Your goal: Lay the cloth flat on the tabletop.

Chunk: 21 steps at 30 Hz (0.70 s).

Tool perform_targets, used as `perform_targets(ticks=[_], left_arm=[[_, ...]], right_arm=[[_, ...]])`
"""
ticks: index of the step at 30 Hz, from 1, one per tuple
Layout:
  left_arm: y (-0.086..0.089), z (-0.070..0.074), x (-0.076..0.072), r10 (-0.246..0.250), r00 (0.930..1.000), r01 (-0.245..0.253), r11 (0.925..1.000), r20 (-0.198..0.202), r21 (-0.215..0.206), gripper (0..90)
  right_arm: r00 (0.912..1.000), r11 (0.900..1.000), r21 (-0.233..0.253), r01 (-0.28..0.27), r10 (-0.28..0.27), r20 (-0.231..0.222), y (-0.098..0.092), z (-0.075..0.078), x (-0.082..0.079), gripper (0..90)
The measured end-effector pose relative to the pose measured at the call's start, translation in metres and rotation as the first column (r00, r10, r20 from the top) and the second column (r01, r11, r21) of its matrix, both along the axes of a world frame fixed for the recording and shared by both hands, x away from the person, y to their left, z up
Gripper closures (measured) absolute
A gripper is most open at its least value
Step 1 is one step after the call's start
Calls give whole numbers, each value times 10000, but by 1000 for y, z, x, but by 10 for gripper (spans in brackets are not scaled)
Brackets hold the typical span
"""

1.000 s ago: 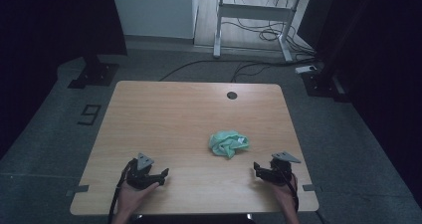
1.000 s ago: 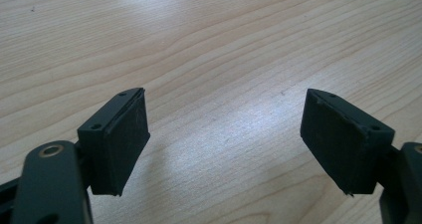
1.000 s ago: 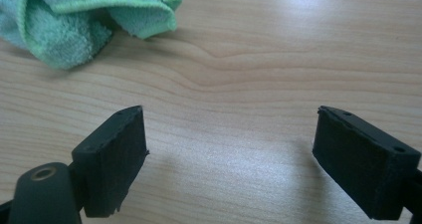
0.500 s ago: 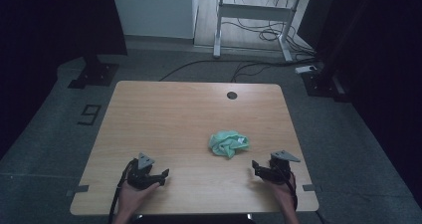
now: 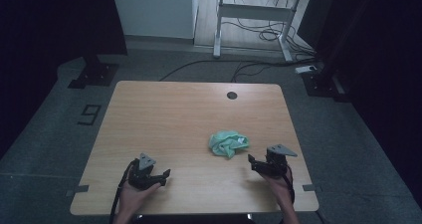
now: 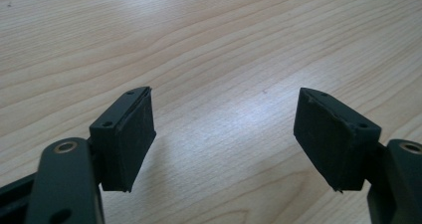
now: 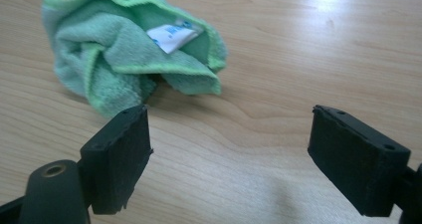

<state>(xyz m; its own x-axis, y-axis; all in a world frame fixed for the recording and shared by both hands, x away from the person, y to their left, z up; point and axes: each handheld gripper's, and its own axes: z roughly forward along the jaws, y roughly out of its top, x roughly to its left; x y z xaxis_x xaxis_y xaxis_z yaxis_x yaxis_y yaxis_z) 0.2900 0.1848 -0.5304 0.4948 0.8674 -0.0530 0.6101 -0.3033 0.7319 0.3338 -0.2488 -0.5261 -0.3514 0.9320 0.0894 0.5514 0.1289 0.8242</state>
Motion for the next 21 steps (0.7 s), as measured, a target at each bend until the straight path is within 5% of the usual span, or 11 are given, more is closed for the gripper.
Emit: perform_targets(ticks=[11, 21], left_arm=[[1, 0, 0, -14, 10000, 14, 10000, -8, -29, 260], [2, 1, -1, -19, 10000, 19, 10000, -26, -73, 262]], right_arm=[[9991, 9993, -17, -384, 384, 152, 12, 4, 10, 173], [9955, 9955, -69, -942, 942, 78, 32, 16, 40, 154]])
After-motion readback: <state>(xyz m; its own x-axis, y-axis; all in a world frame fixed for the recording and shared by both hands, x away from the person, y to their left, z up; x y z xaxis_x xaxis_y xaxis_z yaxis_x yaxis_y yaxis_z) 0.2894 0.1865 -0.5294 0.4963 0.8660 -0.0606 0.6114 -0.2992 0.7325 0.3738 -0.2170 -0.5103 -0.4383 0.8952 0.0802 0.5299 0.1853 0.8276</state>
